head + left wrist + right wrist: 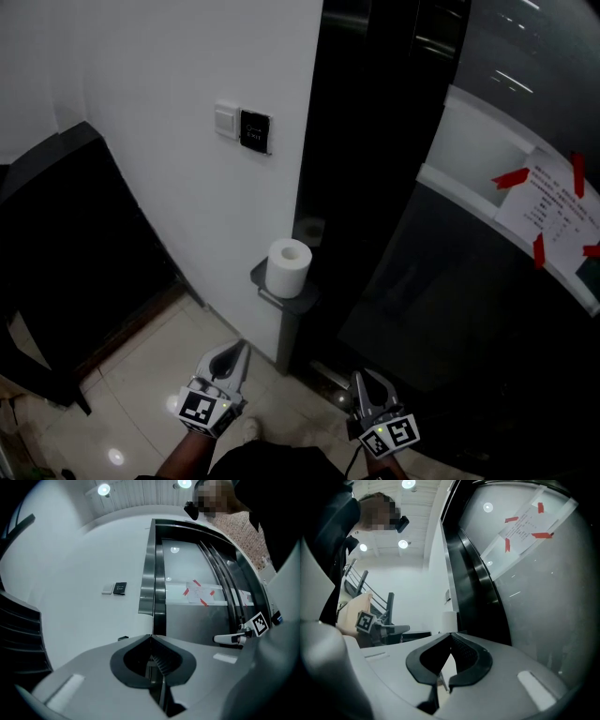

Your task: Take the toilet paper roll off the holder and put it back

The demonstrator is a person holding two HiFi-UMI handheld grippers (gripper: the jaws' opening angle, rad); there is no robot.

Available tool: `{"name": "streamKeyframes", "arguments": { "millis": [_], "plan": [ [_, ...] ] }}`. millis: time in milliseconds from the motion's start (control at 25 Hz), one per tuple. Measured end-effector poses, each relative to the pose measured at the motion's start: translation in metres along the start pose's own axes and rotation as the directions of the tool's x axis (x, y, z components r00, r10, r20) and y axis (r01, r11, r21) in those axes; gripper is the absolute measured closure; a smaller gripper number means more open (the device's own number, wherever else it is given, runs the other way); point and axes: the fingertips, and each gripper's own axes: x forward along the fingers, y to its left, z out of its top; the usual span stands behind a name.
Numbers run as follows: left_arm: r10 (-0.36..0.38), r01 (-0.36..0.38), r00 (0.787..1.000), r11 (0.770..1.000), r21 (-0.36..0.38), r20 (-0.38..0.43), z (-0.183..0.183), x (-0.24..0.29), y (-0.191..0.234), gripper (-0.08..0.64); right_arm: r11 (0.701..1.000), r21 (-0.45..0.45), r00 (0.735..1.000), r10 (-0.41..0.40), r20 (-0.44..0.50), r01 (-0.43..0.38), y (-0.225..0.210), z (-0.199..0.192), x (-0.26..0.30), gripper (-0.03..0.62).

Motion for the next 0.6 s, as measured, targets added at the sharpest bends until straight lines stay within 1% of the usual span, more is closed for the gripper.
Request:
{"name": "streamKeyframes", "arguments": {
  "millis": [120,280,440,600],
  "plan": [
    [-0.026,0.026,1.0,1.0,0.008,0.009,0.003,0.018,0.012,0.558,1.0,-0.005,1.0,-0.023,0.01,0.023,-0.005,0.003,0.016,0.578],
    [-0.055,0.055,0.999,0.998,0.006,0.0,0.004,0.04,0.025,0.557,0.999,-0.015,0.999,-0.043,0.024,0.043,-0.008,0.006,0.033,0.578],
    [-0.1,0.101,0.995,0.995,0.009,-0.024,0.002,0.067,0.029,0.557,0.997,-0.021,0.997,-0.071,0.036,0.071,-0.014,0.008,0.04,0.578],
    [-0.119,0.119,0.993,0.992,0.031,-0.014,0.004,0.091,0.03,0.555,0.995,-0.018,0.995,-0.095,0.032,0.096,-0.021,0.007,0.044,0.578]
  ]
}}
